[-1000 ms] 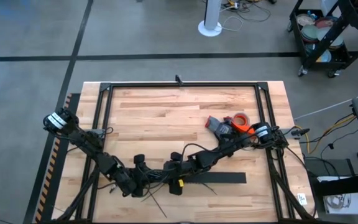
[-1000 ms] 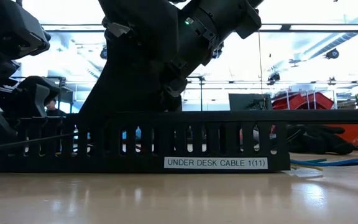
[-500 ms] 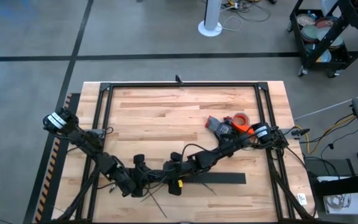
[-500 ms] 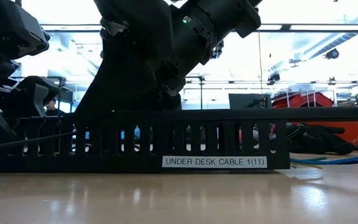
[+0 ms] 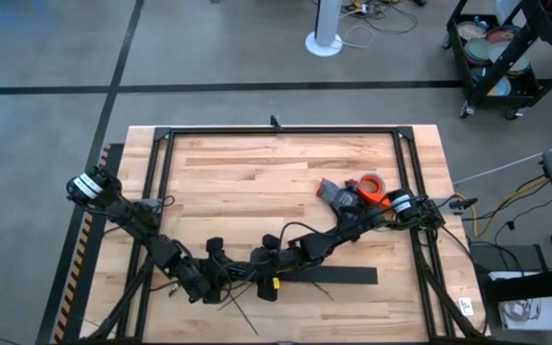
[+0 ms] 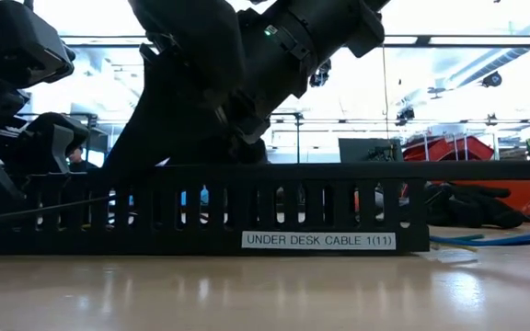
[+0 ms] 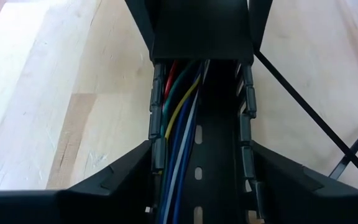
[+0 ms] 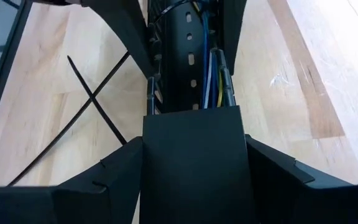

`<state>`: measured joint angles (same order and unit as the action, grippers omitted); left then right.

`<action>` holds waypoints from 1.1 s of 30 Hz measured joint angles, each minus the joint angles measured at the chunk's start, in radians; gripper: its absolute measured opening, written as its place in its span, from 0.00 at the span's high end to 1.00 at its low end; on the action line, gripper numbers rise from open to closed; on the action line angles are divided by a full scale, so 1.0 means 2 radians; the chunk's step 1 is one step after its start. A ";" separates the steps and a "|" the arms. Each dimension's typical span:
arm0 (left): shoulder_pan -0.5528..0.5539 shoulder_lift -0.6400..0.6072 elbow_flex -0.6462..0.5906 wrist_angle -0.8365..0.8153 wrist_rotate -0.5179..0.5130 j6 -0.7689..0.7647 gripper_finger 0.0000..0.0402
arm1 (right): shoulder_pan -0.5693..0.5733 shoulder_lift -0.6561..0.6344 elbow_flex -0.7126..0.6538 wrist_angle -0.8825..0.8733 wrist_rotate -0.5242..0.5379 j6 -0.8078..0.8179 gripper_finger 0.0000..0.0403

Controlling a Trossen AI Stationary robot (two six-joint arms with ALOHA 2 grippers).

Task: Ziptie cables
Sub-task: Insert the black cable duct cover into the black cable duct

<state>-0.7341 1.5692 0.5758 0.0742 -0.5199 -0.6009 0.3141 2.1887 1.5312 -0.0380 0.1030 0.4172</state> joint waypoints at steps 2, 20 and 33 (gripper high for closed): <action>0.000 0.000 0.000 0.001 0.001 -0.001 0.44 | -0.001 0.002 0.003 -0.001 -0.007 -0.008 0.44; -0.001 0.000 -0.002 0.006 0.013 -0.011 0.44 | -0.002 0.012 0.019 -0.017 -0.082 -0.063 0.42; -0.001 0.000 -0.003 0.016 0.017 -0.003 0.44 | 0.002 0.015 0.018 -0.009 -0.055 -0.028 0.42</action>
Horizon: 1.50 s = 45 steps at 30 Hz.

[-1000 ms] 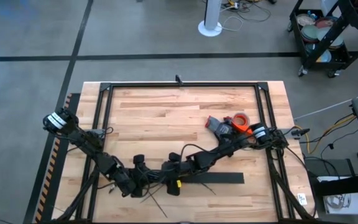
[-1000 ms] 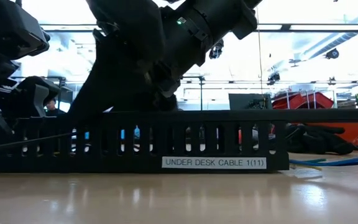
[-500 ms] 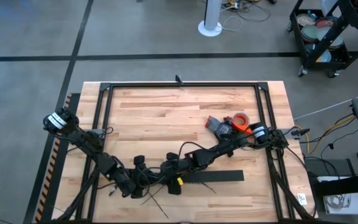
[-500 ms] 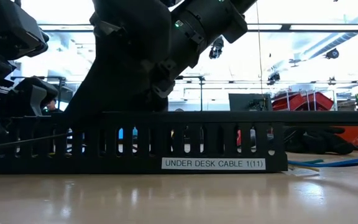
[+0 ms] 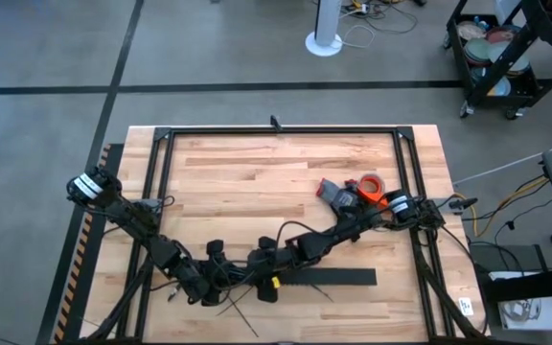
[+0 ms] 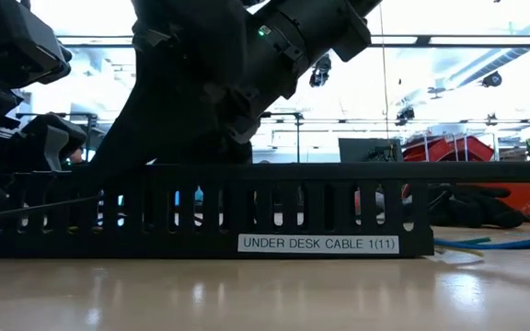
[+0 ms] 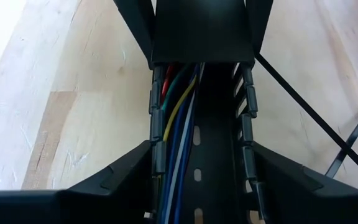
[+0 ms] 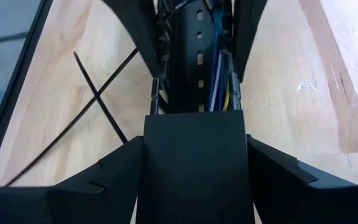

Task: Ziptie cables
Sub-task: Insert the black cable duct cover into the black cable duct

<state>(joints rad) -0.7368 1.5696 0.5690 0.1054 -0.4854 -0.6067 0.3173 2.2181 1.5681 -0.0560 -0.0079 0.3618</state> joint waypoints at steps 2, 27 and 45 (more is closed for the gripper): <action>0.000 0.000 0.000 0.004 0.000 0.002 0.44 | 0.000 0.003 0.000 0.004 0.007 0.013 0.43; 0.001 0.000 -0.001 0.013 -0.002 0.005 0.44 | -0.005 0.022 0.037 -0.006 0.032 0.033 0.42; 0.001 0.000 0.002 0.015 0.007 0.010 0.44 | -0.005 0.022 0.040 -0.003 0.030 -0.006 0.45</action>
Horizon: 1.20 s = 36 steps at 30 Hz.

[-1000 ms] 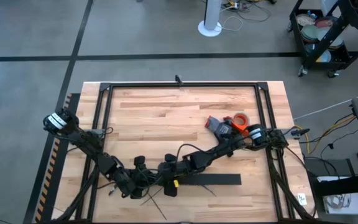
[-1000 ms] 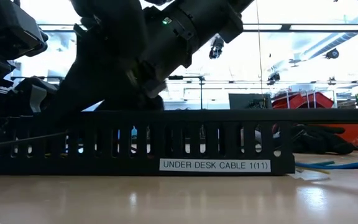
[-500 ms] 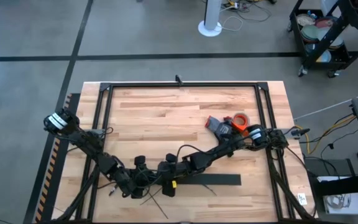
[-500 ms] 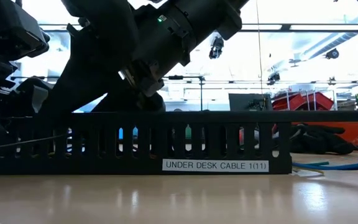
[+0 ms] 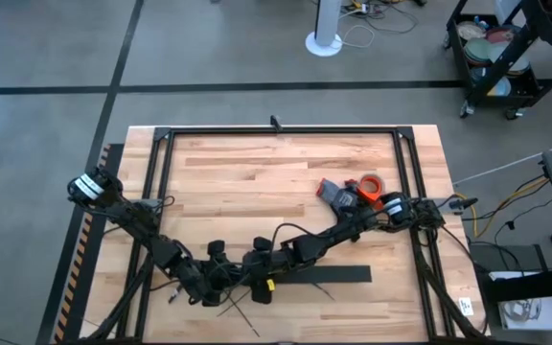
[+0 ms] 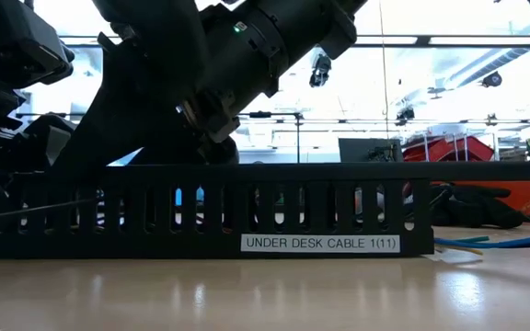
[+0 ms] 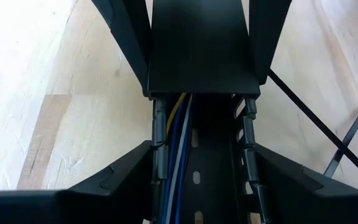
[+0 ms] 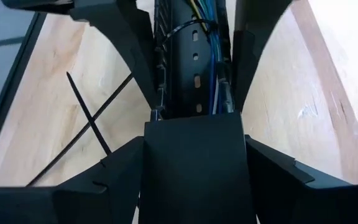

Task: Ziptie cables
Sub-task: Insert the black cable duct cover into the black cable duct

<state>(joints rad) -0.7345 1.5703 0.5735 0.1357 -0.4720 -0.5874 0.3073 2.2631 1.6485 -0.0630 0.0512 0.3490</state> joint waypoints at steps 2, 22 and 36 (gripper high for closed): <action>0.000 0.000 0.000 0.000 0.000 0.000 0.44 | 0.000 0.000 0.000 0.002 0.003 -0.015 0.45; 0.000 0.000 0.000 0.006 0.007 -0.004 0.44 | -0.009 -0.002 0.002 0.027 0.015 -0.013 0.35; 0.001 -0.054 0.003 -0.018 0.006 -0.001 0.22 | 0.004 -0.025 0.041 -0.043 0.018 -0.060 0.18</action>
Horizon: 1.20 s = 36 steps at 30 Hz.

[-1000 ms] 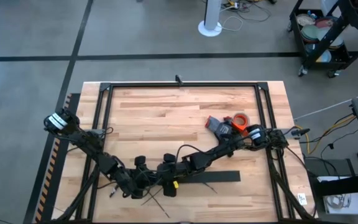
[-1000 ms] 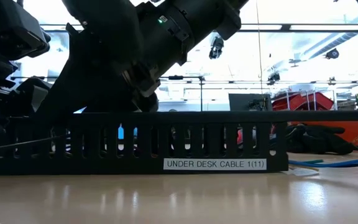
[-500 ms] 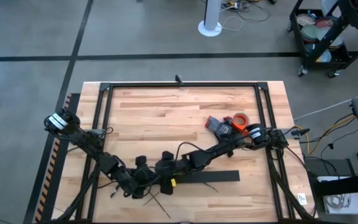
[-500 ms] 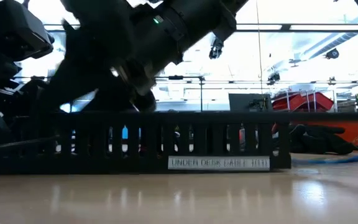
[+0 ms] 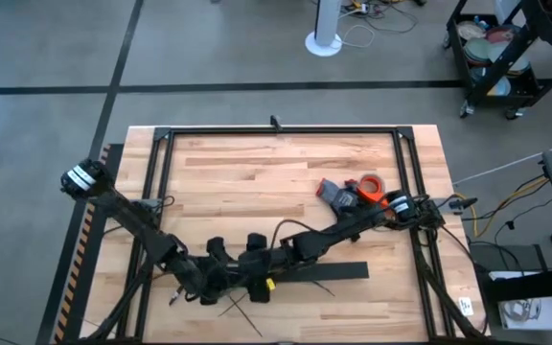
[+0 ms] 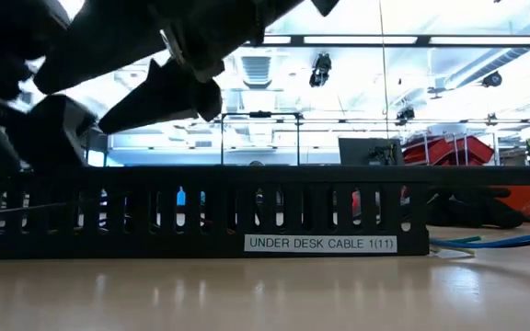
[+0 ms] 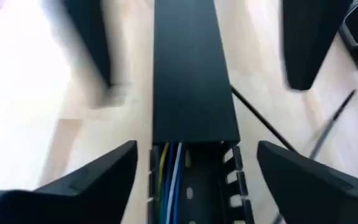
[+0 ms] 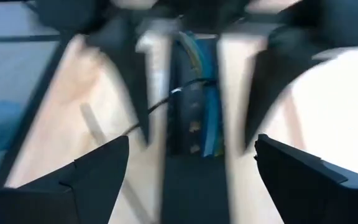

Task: Ziptie cables
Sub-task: Insert the black cable duct cover into the black cable duct

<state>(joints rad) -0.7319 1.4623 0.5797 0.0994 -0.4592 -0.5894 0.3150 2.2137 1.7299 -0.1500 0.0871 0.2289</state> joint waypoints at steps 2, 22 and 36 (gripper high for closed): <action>0.000 -0.026 0.004 -0.018 0.000 0.007 0.17 | 0.007 -0.003 0.005 -0.008 -0.002 -0.002 0.19; -0.081 -0.080 0.015 -0.228 -0.009 -0.085 0.13 | 0.032 -0.007 0.015 -0.031 0.028 0.024 0.19; -0.084 -0.002 -0.006 -0.205 0.016 -0.143 0.15 | 0.027 0.022 0.015 -0.028 0.051 0.034 0.19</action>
<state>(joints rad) -0.9005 1.4582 0.5686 -0.3107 -0.4274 -0.8753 0.3688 2.2573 1.7592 -0.2060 0.1882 0.2972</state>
